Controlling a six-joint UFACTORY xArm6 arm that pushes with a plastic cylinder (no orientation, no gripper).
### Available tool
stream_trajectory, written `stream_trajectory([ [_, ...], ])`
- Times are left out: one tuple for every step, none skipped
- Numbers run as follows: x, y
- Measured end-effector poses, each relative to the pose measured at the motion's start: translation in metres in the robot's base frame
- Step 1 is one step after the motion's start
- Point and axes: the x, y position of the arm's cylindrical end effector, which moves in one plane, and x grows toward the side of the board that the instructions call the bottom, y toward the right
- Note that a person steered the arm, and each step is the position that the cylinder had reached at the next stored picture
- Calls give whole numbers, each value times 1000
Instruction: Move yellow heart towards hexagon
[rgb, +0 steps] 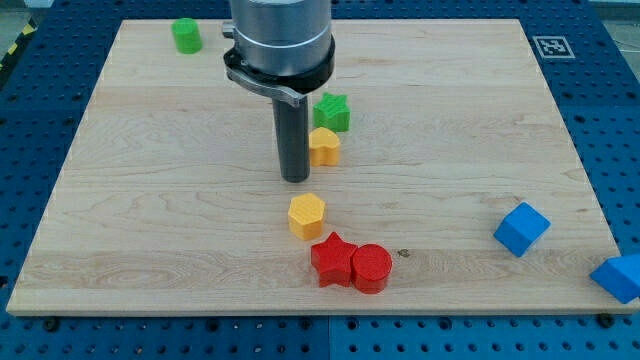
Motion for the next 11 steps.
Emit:
stream_trajectory([
  [18,6],
  [28,6],
  [34,7],
  [44,8],
  [34,8],
  [-16,-15],
  [-66,-20],
  [-77,4],
  [-64,43],
  [-31,52],
  [-52,52],
])
